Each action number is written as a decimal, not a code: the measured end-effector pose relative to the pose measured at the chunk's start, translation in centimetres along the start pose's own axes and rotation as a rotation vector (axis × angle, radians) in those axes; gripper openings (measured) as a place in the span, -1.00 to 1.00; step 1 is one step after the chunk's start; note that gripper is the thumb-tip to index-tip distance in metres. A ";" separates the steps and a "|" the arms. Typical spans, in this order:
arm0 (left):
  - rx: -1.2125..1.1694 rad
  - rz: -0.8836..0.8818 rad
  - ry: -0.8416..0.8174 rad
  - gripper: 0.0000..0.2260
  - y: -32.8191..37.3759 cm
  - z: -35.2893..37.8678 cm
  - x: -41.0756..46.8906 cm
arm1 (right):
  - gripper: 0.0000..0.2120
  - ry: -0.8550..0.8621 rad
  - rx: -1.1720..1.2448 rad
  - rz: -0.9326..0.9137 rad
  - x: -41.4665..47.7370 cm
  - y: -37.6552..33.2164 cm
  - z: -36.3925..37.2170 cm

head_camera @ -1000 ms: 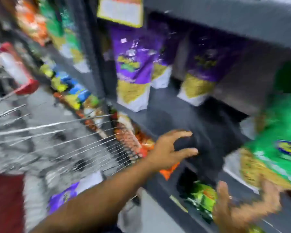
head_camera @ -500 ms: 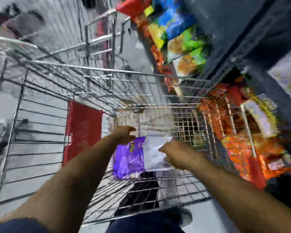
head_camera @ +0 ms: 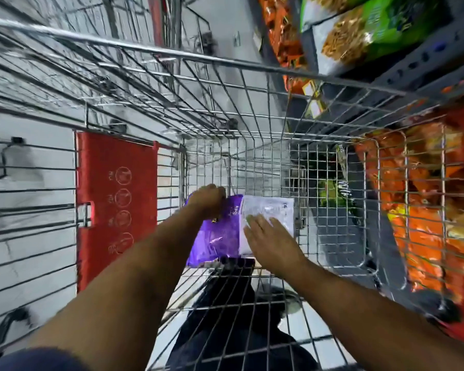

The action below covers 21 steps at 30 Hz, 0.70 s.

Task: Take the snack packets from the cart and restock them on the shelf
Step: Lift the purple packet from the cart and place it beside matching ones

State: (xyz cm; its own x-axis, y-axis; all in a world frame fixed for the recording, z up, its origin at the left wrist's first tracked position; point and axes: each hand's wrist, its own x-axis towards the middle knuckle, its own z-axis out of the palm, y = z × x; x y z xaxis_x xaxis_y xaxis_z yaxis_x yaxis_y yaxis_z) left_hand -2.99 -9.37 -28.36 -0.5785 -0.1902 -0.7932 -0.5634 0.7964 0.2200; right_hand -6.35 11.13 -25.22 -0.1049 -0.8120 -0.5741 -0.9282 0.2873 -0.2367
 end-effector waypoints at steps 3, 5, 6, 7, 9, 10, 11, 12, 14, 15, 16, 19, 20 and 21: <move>0.046 0.024 -0.073 -0.80 0.0 -0.8 0.6 | -0.45 -0.030 -0.061 0.028 -0.2 -0.3 0.7; 0.058 0.049 -0.116 -0.82 0.0 -1.6 0.8 | -0.40 -0.012 -0.057 0.074 -0.2 -0.5 0.8; 0.050 0.053 -0.130 -0.83 0.0 -2.0 0.9 | -0.37 0.037 -0.047 0.098 -0.2 -0.4 0.7; 0.023 0.061 -0.140 -0.82 0.1 -2.5 0.9 | -0.34 0.071 -0.036 0.116 -0.2 -0.2 0.7; -0.122 0.053 -0.172 -0.80 0.5 -3.9 0.3 | -0.29 0.091 -0.023 0.143 -0.4 0.6 0.1; -0.218 0.042 -0.189 -0.78 0.8 -4.7 0.1 | -0.26 0.144 -0.014 0.149 -0.5 1.0 -0.3; -0.323 0.058 -0.202 -0.77 1.0 -5.2 0.0 | -0.22 0.188 0.008 0.175 -0.7 1.5 -0.8; -0.415 0.070 -0.206 -0.76 1.3 -5.9 -0.2 | -0.21 0.226 0.045 0.198 -0.9 1.9 -1.4; -0.547 0.056 -0.185 -0.78 1.7 -7.1 -0.9 | -0.19 0.233 0.178 0.200 -1.6 3.2 -1.9; -0.615 0.003 -0.204 -0.78 1.8 -7.7 -1.5 | -0.16 0.217 0.278 0.189 -1.8 4.0 -2.0; -0.705 -0.050 -0.241 -0.77 1.7 -8.0 -1.9 | -0.14 0.215 0.387 0.183 -2.2 4.7 -2.6; -1.094 -0.104 -0.266 -0.74 0.7 -8.8 -3.8 | -0.25 0.300 0.767 0.187 -4.6 5.9 -5.6; -1.246 -0.064 -0.235 -0.64 0.3 -9.3 -4.4 | -0.32 0.355 0.874 0.189 -6.1 5.9 -7.1; -1.385 -0.003 -0.233 -0.54 -0.1 -9.6 -5.3 | -0.38 0.405 0.915 0.204 -7.6 5.5 -8.5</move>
State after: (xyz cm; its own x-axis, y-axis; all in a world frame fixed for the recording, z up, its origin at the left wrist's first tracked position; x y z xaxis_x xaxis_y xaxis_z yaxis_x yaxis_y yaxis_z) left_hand -5.56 -13.93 -18.74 -0.5434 0.0159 -0.8393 -0.7598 -0.4343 0.4837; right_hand -13.69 14.55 -15.56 -0.5007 -0.7664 -0.4023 -0.2679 0.5792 -0.7699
